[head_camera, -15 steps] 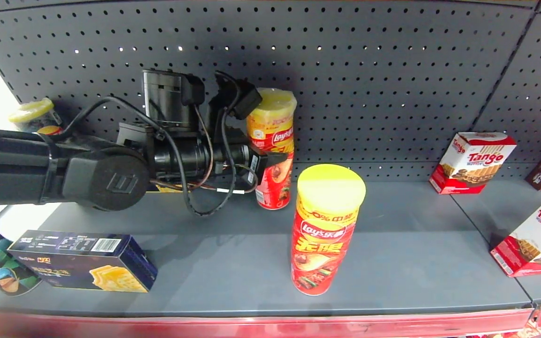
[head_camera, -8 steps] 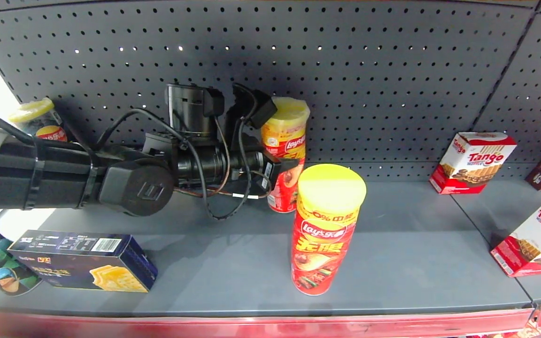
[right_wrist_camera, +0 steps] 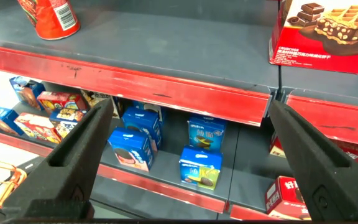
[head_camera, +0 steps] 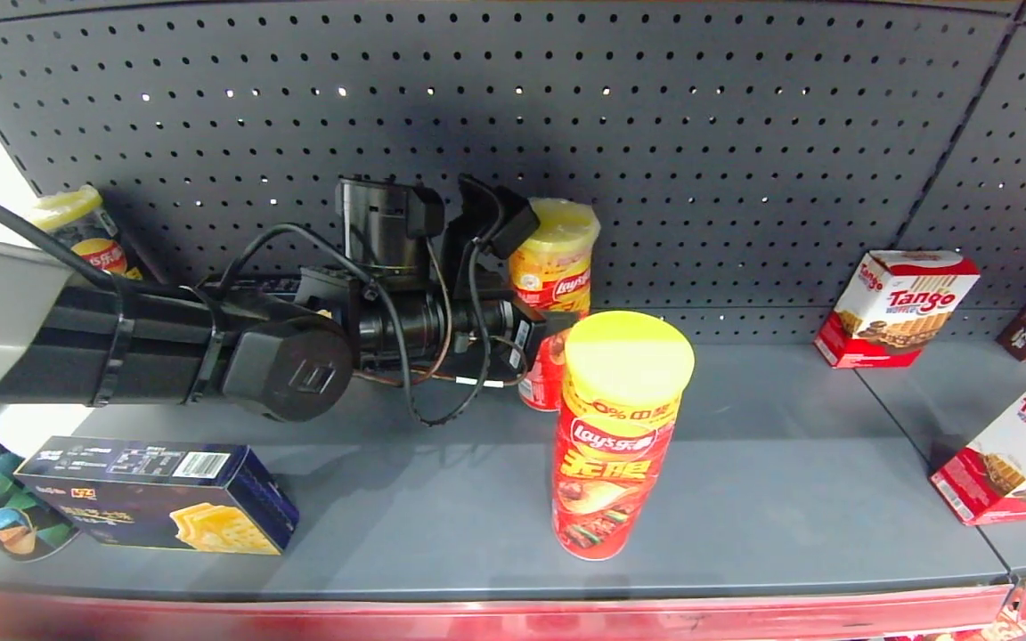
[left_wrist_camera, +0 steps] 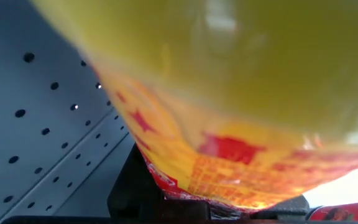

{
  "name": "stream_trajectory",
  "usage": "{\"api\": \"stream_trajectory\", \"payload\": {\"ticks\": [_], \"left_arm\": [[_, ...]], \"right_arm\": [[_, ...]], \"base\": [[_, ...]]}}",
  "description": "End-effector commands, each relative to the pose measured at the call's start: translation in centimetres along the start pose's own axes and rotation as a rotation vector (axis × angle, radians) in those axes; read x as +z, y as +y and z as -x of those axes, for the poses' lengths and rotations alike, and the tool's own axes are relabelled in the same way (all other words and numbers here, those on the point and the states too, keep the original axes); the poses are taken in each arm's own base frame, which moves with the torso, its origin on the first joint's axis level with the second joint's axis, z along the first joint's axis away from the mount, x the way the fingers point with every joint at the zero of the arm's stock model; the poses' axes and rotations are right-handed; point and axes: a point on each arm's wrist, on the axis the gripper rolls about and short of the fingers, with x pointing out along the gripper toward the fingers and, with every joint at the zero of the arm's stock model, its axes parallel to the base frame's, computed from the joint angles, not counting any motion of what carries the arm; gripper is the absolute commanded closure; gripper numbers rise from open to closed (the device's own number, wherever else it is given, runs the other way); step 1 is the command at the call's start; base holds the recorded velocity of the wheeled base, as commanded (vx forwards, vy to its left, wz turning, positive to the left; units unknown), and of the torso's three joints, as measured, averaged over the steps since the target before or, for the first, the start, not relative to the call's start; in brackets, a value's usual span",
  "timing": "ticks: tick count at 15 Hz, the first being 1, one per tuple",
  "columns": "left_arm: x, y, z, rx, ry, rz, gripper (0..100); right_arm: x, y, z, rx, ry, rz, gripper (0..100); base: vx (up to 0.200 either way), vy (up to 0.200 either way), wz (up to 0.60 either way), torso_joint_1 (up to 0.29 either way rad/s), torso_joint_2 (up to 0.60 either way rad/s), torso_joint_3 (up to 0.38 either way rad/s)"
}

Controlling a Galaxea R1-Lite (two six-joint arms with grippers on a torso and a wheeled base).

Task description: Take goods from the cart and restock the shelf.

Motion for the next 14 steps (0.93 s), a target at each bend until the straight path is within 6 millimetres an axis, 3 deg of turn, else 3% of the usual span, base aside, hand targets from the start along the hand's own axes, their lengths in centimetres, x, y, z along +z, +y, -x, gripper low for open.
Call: {"api": "stream_trajectory", "payload": {"ticks": [1, 9, 10, 14], "left_arm": [[-0.2, 0.0, -0.1, -0.002, 0.007, 0.003, 100], [-0.8, -0.3, -0.4, 0.0, 0.0, -0.004, 100], [-0.8, -0.4, -0.4, -0.001, -0.006, -0.005, 0], [-1.2, -0.8, 0.3, 0.012, -0.005, -0.009, 0]], "right_arm": [[0.0, 0.0, 0.0, 0.001, 0.002, 0.0, 0], [0.0, 0.0, 0.0, 0.001, 0.0, 0.0, 0], [0.0, 0.0, 0.0, 0.001, 0.002, 0.0, 0], [0.0, 0.0, 0.0, 0.001, 0.0, 0.0, 0]], "base": [[0.0, 0.0, 0.0, 0.0, 0.0, 0.0], [0.0, 0.0, 0.0, 0.0, 0.0, 0.0], [0.0, 0.0, 0.0, 0.0, 0.0, 0.0], [0.0, 0.0, 0.0, 0.0, 0.0, 0.0]]}}
